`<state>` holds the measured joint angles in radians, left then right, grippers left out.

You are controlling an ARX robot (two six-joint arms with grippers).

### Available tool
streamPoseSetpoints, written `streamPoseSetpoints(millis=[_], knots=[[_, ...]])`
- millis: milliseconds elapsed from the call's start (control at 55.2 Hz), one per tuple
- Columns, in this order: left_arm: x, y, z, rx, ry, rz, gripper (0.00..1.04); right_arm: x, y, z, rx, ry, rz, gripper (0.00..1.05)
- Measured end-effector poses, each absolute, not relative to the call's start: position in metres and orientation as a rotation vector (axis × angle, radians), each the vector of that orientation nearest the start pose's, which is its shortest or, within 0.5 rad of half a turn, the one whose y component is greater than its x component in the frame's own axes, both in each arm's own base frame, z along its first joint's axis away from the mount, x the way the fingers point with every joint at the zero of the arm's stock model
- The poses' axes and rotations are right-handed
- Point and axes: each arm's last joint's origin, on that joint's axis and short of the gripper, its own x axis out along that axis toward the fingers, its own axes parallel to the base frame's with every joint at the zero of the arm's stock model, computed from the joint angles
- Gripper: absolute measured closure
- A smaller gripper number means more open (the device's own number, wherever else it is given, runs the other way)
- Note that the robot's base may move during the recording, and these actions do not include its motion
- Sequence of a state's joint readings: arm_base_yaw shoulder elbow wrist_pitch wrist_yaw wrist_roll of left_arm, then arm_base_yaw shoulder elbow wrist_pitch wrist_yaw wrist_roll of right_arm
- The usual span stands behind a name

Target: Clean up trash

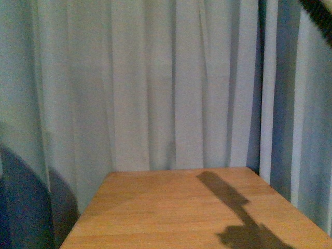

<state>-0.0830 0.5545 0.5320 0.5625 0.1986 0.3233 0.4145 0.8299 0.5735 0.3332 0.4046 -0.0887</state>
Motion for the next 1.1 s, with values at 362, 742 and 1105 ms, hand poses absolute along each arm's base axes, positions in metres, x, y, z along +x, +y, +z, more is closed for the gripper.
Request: streamPoseSetpoints(millis=[362, 742, 1105], knots=[[0.123, -0.016, 0.346, 0.345, -0.581, -0.185, 0.77, 0.137, 0.050, 0.312, -0.019, -0.263, -0.076, 0.85], [0.123, -0.016, 0.346, 0.345, -0.581, -0.185, 0.77, 0.124, 0.052, 0.313, -0.027, -0.349, -0.096, 0.85], [0.124, -0.016, 0.346, 0.344, -0.579, -0.185, 0.77, 0.122, 0.050, 0.313, -0.028, -0.354, -0.111, 0.85]])
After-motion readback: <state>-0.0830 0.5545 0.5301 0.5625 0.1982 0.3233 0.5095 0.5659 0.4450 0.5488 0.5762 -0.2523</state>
